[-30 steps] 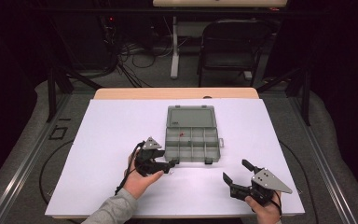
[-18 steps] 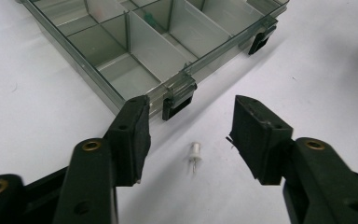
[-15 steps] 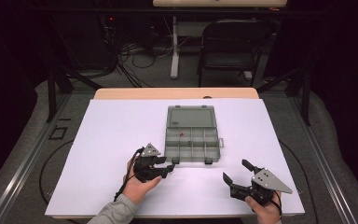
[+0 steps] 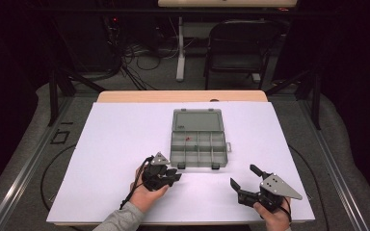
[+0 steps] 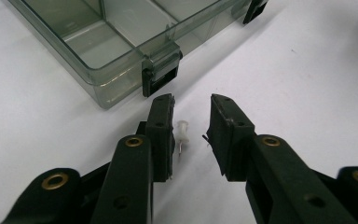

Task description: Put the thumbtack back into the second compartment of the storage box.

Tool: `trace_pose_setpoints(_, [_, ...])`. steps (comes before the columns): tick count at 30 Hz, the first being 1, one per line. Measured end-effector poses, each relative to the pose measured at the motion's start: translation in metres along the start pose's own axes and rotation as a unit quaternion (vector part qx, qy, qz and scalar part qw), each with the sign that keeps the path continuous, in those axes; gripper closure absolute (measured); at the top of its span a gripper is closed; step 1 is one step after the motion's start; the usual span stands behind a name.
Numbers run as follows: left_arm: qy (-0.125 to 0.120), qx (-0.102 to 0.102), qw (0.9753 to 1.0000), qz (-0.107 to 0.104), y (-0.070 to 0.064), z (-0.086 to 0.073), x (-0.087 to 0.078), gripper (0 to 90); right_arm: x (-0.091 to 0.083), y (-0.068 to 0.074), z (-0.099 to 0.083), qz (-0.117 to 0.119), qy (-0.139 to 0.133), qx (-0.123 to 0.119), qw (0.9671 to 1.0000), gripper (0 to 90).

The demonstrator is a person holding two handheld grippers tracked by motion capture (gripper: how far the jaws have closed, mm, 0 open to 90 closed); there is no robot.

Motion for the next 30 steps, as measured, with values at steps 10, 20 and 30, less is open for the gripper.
trace_pose_setpoints(10, [0.009, -0.014, 0.9999, -0.005, 0.0045, -0.0049, 0.0063, 74.3, 0.0002, -0.0001, -0.0001, 0.001, 0.000, 0.000, 1.0000, 14.6])
trace_pose_setpoints(20, [0.014, -0.003, 0.9999, 0.000, 0.0050, -0.0065, 0.0088, 79.2, 0.0004, -0.0003, -0.0002, 0.001, 0.000, -0.001, 1.0000, 14.7])
trace_pose_setpoints(30, [0.011, 0.003, 0.9999, 0.006, 0.0047, -0.0072, 0.0094, 81.9, 0.0005, 0.0000, -0.0002, 0.001, 0.001, -0.001, 1.0000, 14.7])
Point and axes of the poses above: each handheld gripper's, and its own axes: x roughly forward along the jaws, z roughly out of its top, y roughly to its left, the point moved 5 cm from there along x, roughly forward along the jaws, and after that the axes turned 10 degrees about -x, right-handed, at the moved point
